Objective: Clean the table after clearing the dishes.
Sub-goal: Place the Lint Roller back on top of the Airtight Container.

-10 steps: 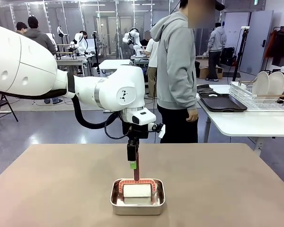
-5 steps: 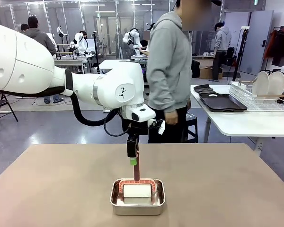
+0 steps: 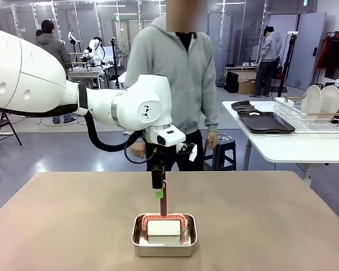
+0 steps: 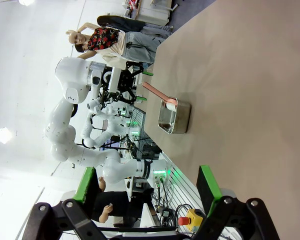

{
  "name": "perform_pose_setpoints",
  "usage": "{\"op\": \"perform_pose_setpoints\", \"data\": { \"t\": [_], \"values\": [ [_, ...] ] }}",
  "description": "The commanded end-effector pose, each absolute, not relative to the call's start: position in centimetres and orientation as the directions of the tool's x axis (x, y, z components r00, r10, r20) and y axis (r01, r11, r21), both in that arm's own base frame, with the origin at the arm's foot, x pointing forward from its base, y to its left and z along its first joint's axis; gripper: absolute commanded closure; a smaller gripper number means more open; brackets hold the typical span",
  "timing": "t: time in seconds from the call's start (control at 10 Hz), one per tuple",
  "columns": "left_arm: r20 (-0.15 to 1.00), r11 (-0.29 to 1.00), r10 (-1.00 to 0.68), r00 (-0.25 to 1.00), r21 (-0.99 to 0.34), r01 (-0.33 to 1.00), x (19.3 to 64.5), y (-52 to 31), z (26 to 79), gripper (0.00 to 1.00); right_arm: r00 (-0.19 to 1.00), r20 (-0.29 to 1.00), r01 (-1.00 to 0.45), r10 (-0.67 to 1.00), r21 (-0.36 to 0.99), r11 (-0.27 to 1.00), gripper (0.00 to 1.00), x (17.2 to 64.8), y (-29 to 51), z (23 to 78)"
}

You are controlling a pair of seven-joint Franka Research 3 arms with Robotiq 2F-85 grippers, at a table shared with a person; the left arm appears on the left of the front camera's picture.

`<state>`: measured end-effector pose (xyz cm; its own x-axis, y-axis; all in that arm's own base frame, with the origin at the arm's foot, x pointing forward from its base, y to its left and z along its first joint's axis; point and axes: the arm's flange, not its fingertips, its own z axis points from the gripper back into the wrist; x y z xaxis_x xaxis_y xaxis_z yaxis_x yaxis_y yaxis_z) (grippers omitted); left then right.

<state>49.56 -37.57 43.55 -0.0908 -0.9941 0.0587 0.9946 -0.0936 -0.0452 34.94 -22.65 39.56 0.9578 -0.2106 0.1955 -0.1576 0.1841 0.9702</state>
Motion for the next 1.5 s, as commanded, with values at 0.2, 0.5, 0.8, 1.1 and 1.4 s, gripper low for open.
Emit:
{"op": "perform_pose_setpoints", "data": {
  "t": [0.2,0.5,0.8,1.1,1.4],
  "values": [
    [0.059,-0.094,-0.994,-0.091,-0.045,0.995,49.6,-37.6,43.6,0.0,0.956,0.203,-0.165,-0.21,0.969,0.185,0.0,34.8,-22.6,39.8],
    [0.196,0.086,-0.974,0.118,-0.165,0.983,50.1,-32.1,51.8,0.0,0.956,0.203,-0.165,-0.21,0.969,0.185,0.0,34.8,-22.6,39.8],
    [0.416,0.425,-0.743,0.524,-0.31,0.85,49.6,-19.1,55.4,0.0,0.956,0.203,-0.165,-0.21,0.969,0.185,0.0,34.8,-22.6,39.8],
    [0.597,0.581,-0.251,0.762,-0.537,0.612,45.0,-1.6,54.7,0.0,0.956,0.203,-0.165,-0.21,0.969,0.185,0.0,34.8,-22.6,39.8],
    [0.575,0.549,0.218,0.789,-0.74,0.387,40.5,12.8,48.5,0.0,0.956,0.203,-0.165,-0.21,0.969,0.185,0.0,34.8,-22.6,39.8]
  ]
}}
